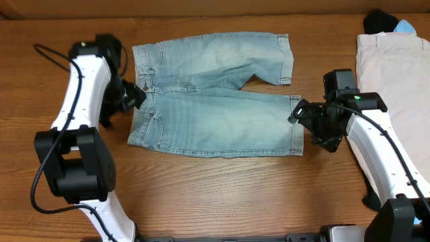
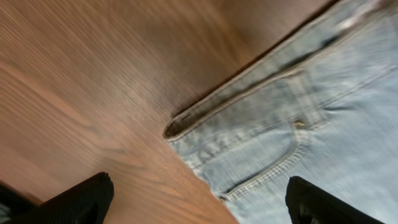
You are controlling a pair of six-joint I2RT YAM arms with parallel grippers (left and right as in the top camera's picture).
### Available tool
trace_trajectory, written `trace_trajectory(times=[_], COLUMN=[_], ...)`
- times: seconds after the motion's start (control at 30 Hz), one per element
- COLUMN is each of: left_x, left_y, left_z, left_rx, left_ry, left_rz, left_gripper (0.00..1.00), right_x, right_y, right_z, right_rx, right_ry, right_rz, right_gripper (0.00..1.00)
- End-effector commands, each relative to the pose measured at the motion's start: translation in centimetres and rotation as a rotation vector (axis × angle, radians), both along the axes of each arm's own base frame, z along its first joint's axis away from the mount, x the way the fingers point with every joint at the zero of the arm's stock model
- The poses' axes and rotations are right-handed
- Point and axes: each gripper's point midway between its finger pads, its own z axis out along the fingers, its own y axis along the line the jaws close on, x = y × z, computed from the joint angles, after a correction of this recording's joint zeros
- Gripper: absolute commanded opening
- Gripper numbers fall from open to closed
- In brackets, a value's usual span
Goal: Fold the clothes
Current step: 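Move both grippers to the bottom edge of the flattened shorts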
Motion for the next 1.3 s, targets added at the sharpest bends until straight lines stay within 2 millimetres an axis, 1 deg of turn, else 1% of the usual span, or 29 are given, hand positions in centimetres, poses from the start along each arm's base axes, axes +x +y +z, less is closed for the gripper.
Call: trace_trajectory(times=[0.0,0.03,0.07,0.17,0.2,0.23,0.3,0.33,0.4,0.47,0.57,0.6,0.7,0.73,0.8,0.87,0.93,0.97,1.03,1.07,1.13,1.17,1.27], left_x=[-2.6,-3.0,-4.4,-6.2,-6.2,-6.1,-5.4,-4.8,-3.8,-3.4,-2.9,-3.0,-4.1,-4.3,-4.6,-4.8,-4.8,-4.9,-5.5,-5.6,-5.6,-5.7,-6.1], left_y=[-0.9,-0.8,-0.3,0.6,0.7,1.0,1.1,1.1,1.0,1.1,1.1,1.0,-0.1,-0.3,-0.3,-0.9,-1.1,-1.1,-1.2,-1.2,-1.2,-1.2,-1.2], left_z=[0.7,0.4,-0.4,-2.3,-2.8,-3.8,-5.1,-5.8,-7.0,-7.5,-7.8,-8.1,-9.2,-9.5,-9.9,-10.3,-10.4,-10.4,-10.5,-10.5,-10.5,-10.5,-10.6], left_rx=[0.025,0.034,0.064,0.110,0.113,0.120,0.117,0.111,0.095,0.096,0.090,0.087,0.028,0.020,0.022,-0.011,-0.018,-0.020,-0.021,-0.021,-0.021,-0.021,-0.020], left_ry=[-0.118,-0.136,-0.159,-0.159,-0.165,-0.182,-0.228,-0.272,-0.341,-0.375,-0.409,-0.407,-0.366,-0.360,-0.347,-0.327,-0.319,-0.315,-0.290,-0.287,-0.284,-0.282,-0.266], left_rz=[0.155,0.188,0.269,0.352,0.354,0.359,0.361,0.364,0.367,0.368,0.357,0.356,0.353,0.352,0.351,0.302,0.224,0.181,0.166,0.166,0.166,0.166,0.166], left_gripper=[0.92,0.92,0.94,0.96,0.96,0.97,0.97,0.97,0.93,0.90,0.89,0.89,0.84,0.77,0.60,0.29,0.04,0.04,0.04,0.04,0.04,0.04,0.04], right_x=[0.5,0.7,1.0,1.7,1.8,2.0,2.2,2.2,2.1,2.0,2.0,1.9,1.6,1.5,1.3,1.2,0.8,0.5,-0.3,-0.8,-2.2,-2.7,-3.3], right_y=[0.0,0.0,0.1,0.6,0.9,1.3,2.1,2.6,2.9,3.1,3.1,3.2,3.2,3.2,3.1,3.1,3.0,3.0,2.9,2.8,2.2,2.0,1.7], right_z=[0.0,0.1,0.2,0.3,0.4,0.4,0.5,0.3,0.1,0.0,0.0,0.0,-0.1,-0.2,-0.2,-0.3,-0.6,-1.1,-2.4,-3.1,-5.2,-5.9,-7.4], right_rx=[-0.005,-0.005,-0.005,-0.004,-0.003,-0.002,-0.002,-0.017,-0.046,-0.055,-0.053,-0.051,-0.052,-0.049,-0.048,-0.049,-0.049,-0.047,-0.047,-0.049,-0.064,-0.073,-0.082], right_ry=[-0.027,-0.036,-0.050,-0.080,-0.090,-0.099,-0.111,-0.114,-0.111,-0.110,-0.109,-0.106,-0.092,-0.086,-0.076,-0.067,-0.042,-0.021,0.027,0.045,0.085,0.095,0.093], right_rz=[0.007,0.011,0.013,0.031,0.041,0.054,0.077,0.096,0.117,0.125,0.123,0.123,0.121,0.110,0.097,0.097,0.078,0.058,0.013,-0.008,-0.074,-0.084,-0.085], right_gripper=[1.00,1.00,0.98,0.92,0.90,0.88,0.87,0.87,0.86,0.86,0.86,0.84,0.80,0.79,0.79,0.78,0.75,0.71,0.66,0.65,0.66,0.66,0.64])
